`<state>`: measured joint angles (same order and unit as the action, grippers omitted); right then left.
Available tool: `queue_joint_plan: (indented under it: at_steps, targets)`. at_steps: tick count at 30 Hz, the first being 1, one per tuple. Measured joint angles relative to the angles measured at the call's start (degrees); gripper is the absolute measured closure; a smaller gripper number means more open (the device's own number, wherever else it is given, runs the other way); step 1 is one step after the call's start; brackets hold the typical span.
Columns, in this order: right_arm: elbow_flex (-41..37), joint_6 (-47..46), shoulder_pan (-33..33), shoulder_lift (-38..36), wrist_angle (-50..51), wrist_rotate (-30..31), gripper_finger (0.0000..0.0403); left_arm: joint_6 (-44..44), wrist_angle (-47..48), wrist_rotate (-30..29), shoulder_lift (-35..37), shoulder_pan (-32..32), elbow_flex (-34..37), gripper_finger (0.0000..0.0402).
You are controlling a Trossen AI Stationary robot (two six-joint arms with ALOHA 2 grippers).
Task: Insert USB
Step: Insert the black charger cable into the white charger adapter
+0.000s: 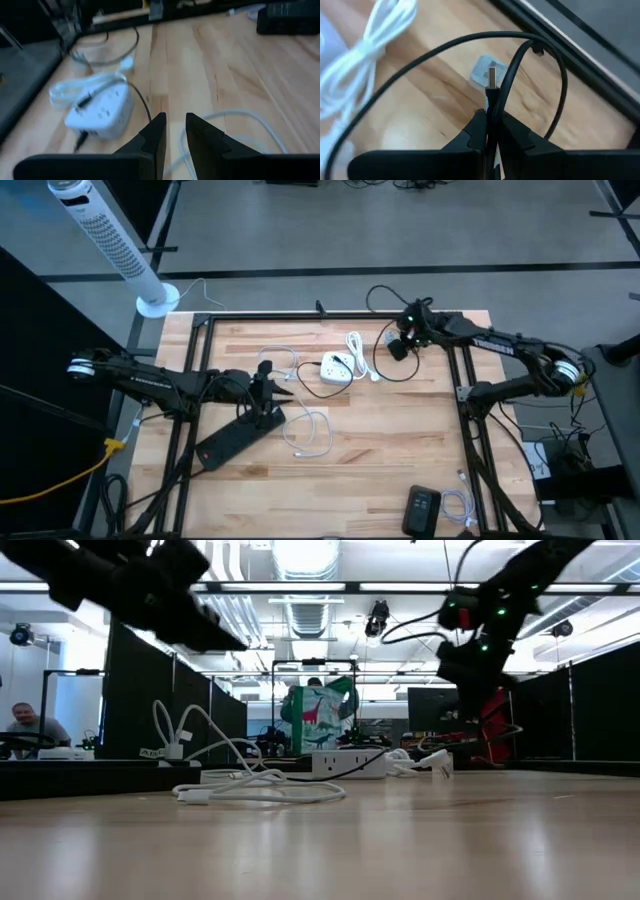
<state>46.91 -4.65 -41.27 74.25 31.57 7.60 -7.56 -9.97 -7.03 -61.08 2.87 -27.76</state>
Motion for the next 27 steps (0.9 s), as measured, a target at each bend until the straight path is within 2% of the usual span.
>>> queue_joint_plan:
  at_steps: [4, 9, 15, 21, 22, 25, 27]
  targets:
    - [3.98, 12.00, -0.01, 5.67, 3.45, 0.36, 0.0386, -0.18, -0.86, -0.04, 0.00, 0.00, -1.97, 0.0338]
    - [6.51, 20.73, -0.17, 10.84, 3.93, 11.67, 0.0386, 2.26, -4.23, -0.07, -1.36, 0.02, 0.01, 0.0338]
    - [7.20, 23.66, -3.84, 16.98, -3.44, 9.86, 0.0386, 2.69, -11.16, -0.08, -6.58, 0.02, 1.12, 0.0338]
    - [7.18, 24.83, -5.93, 22.48, -9.22, 2.16, 0.0386, 1.98, -16.78, -0.06, -14.83, -0.06, 1.14, 0.0338]
    - [7.17, 22.98, -5.94, 22.80, -9.49, -1.16, 0.0386, 1.18, -18.04, -0.08, -16.52, -0.07, 1.14, 0.0338]
    - [7.07, 19.28, -5.58, 21.75, -7.67, -22.67, 0.0386, -1.54, -24.74, -2.24, -21.54, -0.21, 1.19, 0.0338]
    - [7.05, 18.38, -4.10, 19.88, -7.00, -31.08, 0.0386, -2.91, -30.58, -5.97, -24.51, -0.89, 1.12, 0.0338]
